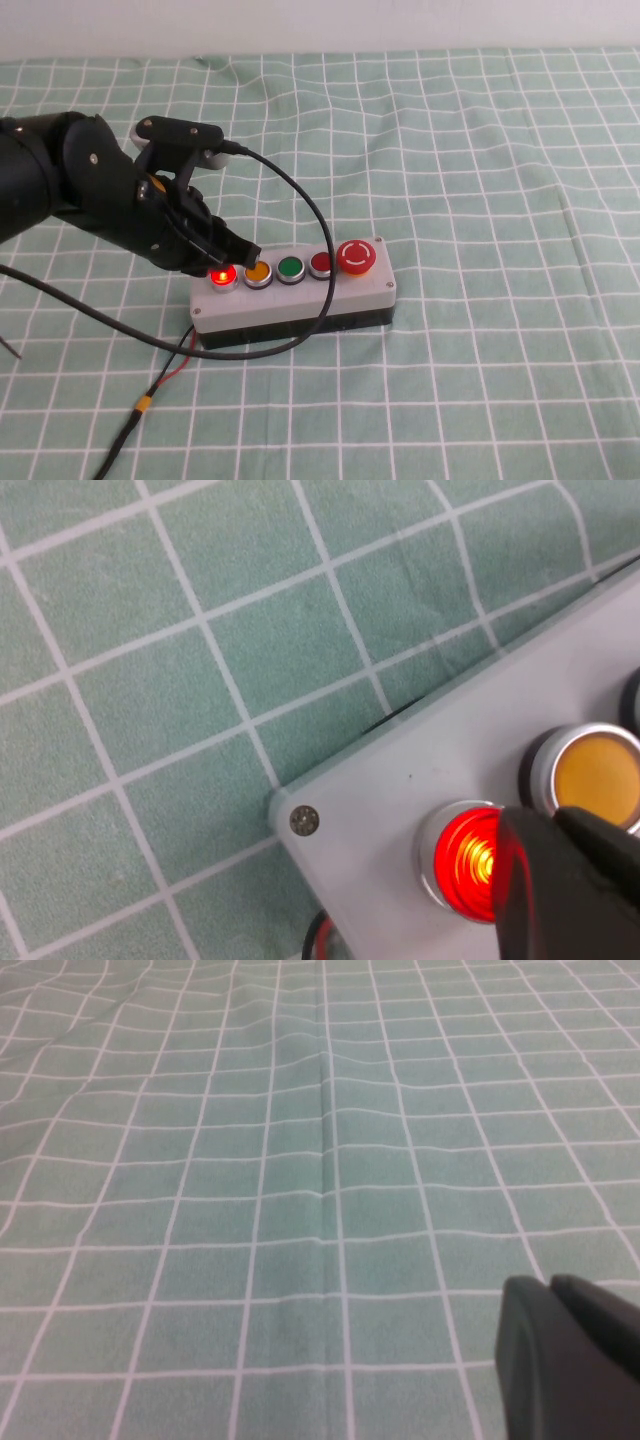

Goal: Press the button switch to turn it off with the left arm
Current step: Press the button to turn off

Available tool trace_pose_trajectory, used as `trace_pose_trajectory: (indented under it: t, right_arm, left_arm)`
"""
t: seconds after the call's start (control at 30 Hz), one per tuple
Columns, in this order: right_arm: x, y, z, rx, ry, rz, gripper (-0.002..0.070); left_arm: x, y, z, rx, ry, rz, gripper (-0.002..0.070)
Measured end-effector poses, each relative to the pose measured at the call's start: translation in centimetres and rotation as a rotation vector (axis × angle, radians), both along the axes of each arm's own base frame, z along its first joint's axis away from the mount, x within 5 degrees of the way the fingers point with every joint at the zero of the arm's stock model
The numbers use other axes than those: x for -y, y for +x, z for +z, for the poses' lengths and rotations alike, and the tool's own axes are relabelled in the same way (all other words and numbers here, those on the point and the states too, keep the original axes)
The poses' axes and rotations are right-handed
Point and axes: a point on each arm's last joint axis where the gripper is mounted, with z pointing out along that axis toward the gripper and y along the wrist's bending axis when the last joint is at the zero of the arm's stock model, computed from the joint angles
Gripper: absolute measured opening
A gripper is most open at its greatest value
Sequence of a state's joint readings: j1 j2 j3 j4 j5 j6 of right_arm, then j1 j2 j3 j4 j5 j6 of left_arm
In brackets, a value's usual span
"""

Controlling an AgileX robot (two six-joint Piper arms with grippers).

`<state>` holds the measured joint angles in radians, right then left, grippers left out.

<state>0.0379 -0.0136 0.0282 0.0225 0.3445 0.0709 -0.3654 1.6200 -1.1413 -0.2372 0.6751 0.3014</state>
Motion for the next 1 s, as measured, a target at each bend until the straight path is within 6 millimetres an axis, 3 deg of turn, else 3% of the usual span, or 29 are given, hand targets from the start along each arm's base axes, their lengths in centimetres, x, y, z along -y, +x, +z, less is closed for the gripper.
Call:
trace_pose_trajectory:
  t: [0.67,1.0]
  right_arm:
    - [0.0,0.0,0.0,0.0,0.0,0.0,-0.0017]
    - [0.0,0.0,0.0,0.0,0.0,0.0,-0.0017]
  left_arm:
    - [0.5,1.2,-1.5,-0.035,-0.009,0.037,-0.0002]
    - [0.3,0.9,-0.6,-0.007,-0.009,0.031,-0.0003]
